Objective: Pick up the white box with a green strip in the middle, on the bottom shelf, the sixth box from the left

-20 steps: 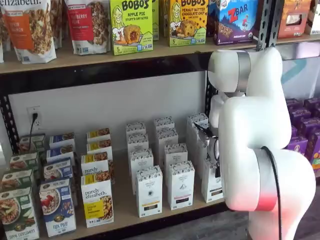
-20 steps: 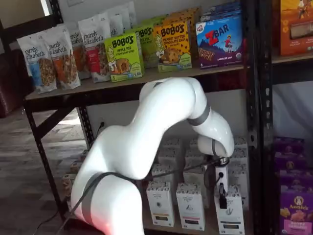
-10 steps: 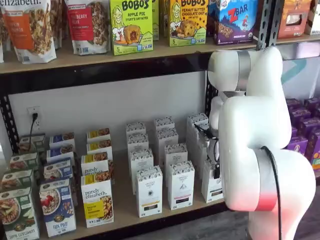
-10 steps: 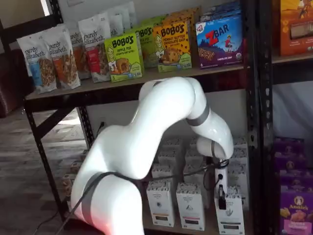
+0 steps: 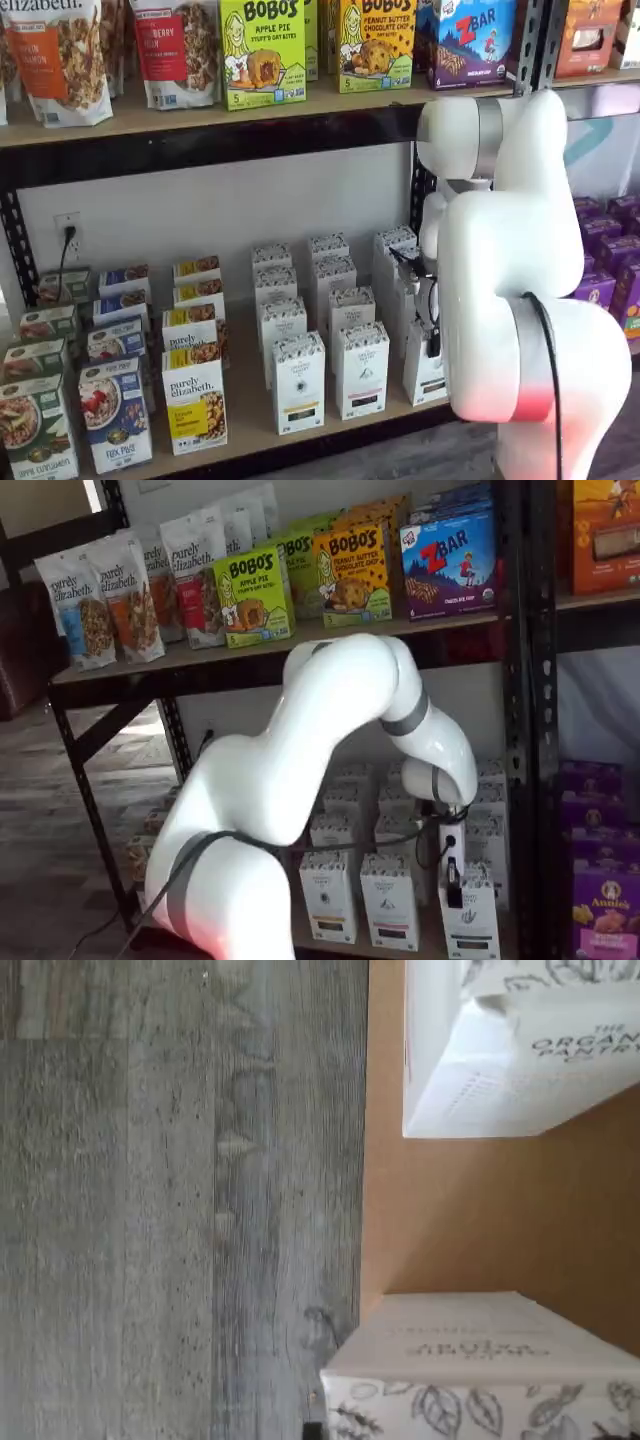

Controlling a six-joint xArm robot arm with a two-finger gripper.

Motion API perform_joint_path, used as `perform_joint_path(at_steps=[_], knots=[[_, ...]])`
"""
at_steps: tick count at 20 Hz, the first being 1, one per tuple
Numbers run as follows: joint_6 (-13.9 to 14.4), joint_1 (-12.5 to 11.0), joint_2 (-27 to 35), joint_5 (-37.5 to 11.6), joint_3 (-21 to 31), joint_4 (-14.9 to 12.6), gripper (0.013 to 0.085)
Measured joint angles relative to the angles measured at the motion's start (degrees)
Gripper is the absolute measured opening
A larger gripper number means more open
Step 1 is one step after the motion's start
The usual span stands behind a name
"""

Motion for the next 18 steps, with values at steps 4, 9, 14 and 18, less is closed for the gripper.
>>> perform_joint_path(at_steps=[4, 9, 14, 18], knots=[[0.0, -0.1, -0.7, -1.4, 1.5, 0.0, 0.053], [0.3, 0.2, -3.4, -4.5, 6.3, -0.1, 0.053], [2.4, 0.5, -8.5, -9.1, 14.9, -2.1, 0.053], [4.3, 0.6, -13.3, -11.9, 21.9, -4.1, 0.053]])
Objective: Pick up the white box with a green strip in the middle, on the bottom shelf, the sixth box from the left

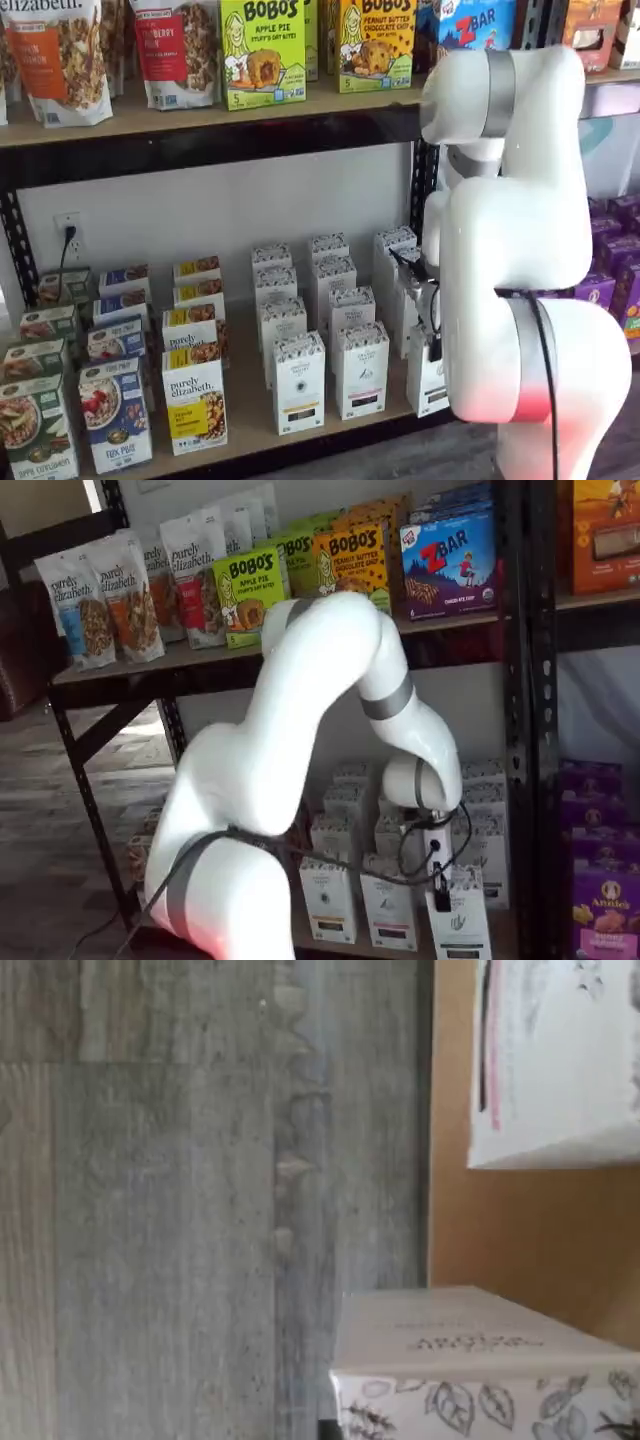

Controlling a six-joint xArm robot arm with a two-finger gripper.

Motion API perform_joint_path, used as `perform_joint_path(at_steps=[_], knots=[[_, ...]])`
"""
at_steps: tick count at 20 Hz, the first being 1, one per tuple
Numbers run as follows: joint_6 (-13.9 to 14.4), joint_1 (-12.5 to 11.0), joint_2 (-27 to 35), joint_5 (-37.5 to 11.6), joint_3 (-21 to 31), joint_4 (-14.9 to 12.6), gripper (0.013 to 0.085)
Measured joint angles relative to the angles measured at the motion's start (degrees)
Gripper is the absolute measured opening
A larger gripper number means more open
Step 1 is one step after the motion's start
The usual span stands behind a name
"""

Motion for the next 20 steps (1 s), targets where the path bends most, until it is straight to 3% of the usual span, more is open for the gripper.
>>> perform_joint_path(at_steps=[3, 9, 20], knots=[[0.4, 0.3, -4.4, -1.9, 5.8, -0.1, 0.053], [-1.2, 1.3, -12.7, -3.5, 15.0, 2.7, 0.053], [2.7, 4.1, -34.7, -0.2, 32.5, 1.5, 0.053]])
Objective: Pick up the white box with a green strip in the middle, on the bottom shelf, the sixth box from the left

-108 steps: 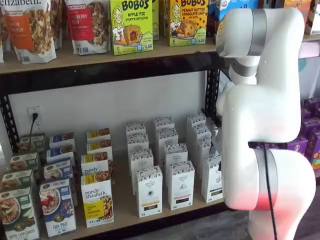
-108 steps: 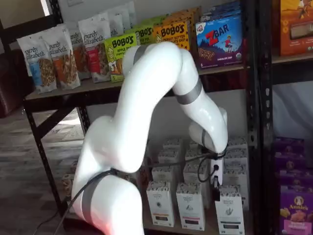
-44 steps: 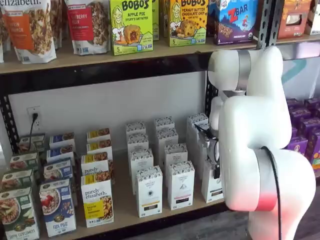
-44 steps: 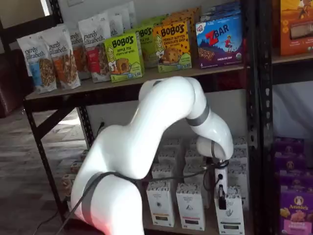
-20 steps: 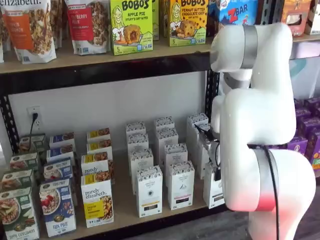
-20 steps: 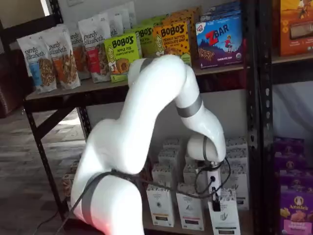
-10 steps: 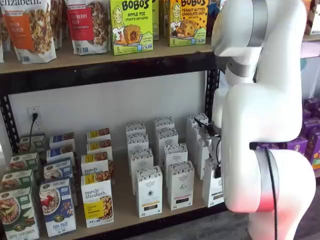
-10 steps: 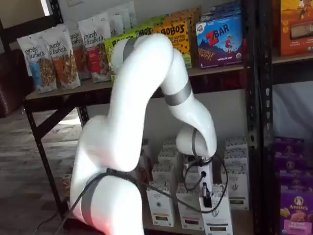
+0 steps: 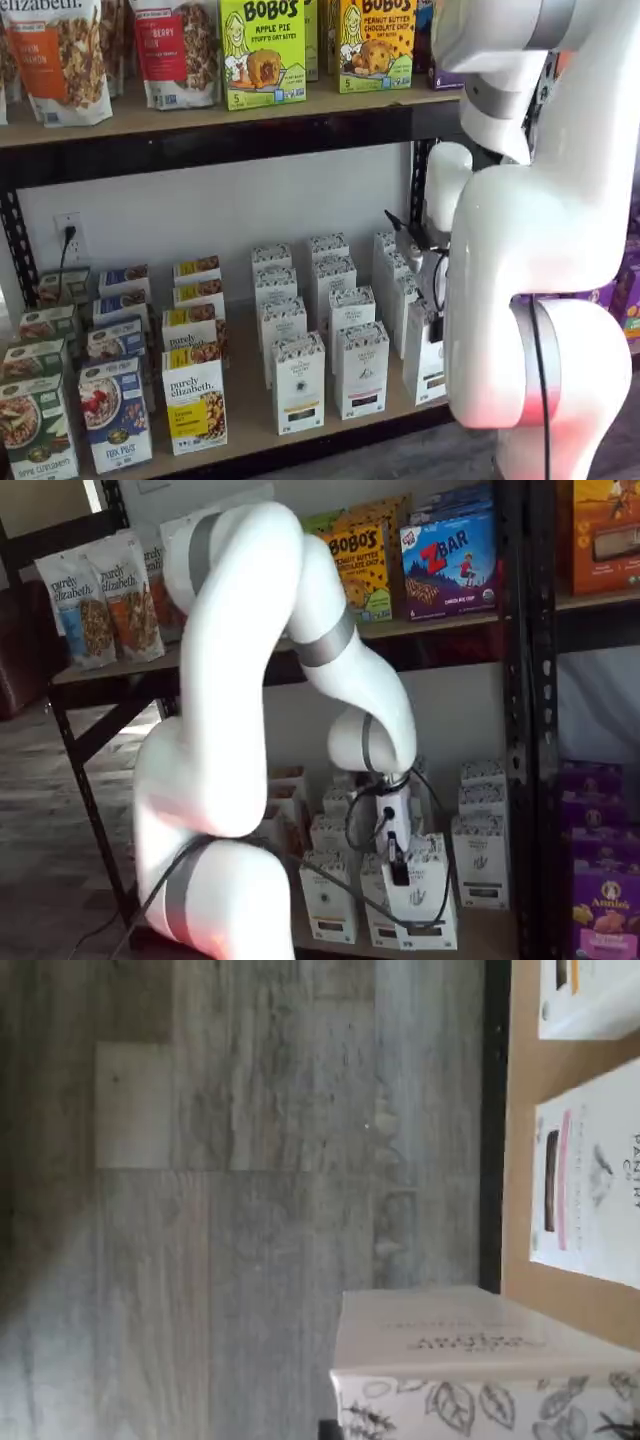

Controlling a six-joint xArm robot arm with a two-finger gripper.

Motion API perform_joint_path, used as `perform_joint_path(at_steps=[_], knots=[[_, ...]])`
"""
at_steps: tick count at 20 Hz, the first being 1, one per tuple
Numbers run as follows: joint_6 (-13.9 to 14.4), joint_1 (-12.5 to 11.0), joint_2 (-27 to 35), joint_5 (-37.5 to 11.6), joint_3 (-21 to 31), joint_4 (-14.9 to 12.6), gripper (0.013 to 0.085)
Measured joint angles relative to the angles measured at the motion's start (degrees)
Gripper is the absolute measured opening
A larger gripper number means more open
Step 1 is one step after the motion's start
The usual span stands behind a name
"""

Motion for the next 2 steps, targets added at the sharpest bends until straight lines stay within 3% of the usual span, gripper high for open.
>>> perform_joint_path(at_steps=[2], knots=[[0.7, 0.1, -3.3, 0.7, 2.3, -0.7, 0.053]])
